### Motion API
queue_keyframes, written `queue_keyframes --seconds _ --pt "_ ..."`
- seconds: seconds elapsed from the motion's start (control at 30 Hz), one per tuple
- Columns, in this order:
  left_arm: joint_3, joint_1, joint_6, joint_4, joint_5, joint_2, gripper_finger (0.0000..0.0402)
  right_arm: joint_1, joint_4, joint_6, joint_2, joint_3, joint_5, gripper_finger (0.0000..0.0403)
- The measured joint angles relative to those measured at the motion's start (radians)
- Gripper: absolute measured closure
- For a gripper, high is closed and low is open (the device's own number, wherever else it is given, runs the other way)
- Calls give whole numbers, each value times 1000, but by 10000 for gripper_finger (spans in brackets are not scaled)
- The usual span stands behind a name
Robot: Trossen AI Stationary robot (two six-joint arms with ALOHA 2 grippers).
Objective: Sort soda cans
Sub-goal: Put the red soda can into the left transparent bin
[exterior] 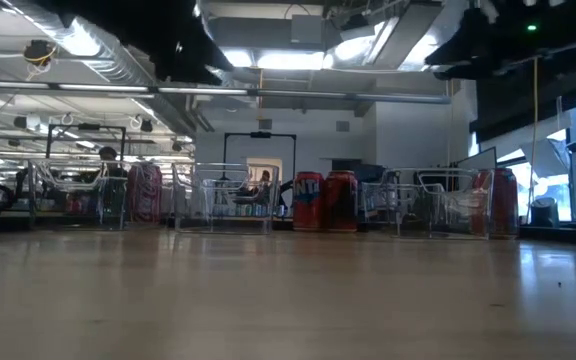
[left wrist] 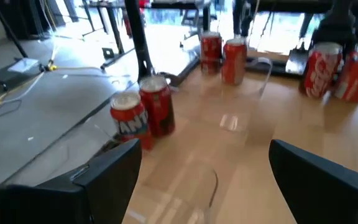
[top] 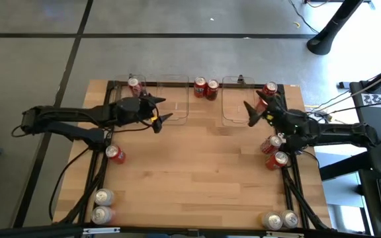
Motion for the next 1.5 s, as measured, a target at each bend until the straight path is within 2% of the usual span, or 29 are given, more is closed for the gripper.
queue_keyframes --seconds 0.1,0.2,0.3,0.43,0.57,0.7,0.93,1.07,1.37,1.5 --pt "-46 -5 -21 -1 1 -1 61 -48 1 -4 103 63 -66 42" --pt "-92 -5 -26 90 1 4 61 -108 2 -5 214 139 -182 42" --pt "-121 -2 -7 148 -1 4 61 -181 -10 -7 334 231 -245 42" --pt "-128 -1 8 180 -2 4 61 -280 -119 -6 485 375 -325 42" --pt "-128 -1 1 176 -2 2 61 -360 -310 56 618 522 -393 42" --pt "-128 -1 -6 161 -2 2 61 -415 -423 80 716 621 -415 42" --pt "-128 -1 5 112 -2 2 61 -442 -326 7 817 649 -406 42" --pt "-128 -1 45 95 -2 2 61 -494 -312 22 870 672 -492 42" --pt "-128 -1 102 96 -3 2 61 -620 -309 74 1014 728 -773 42" --pt "-128 -1 104 97 -3 2 61 -634 -309 72 1066 734 -817 42"
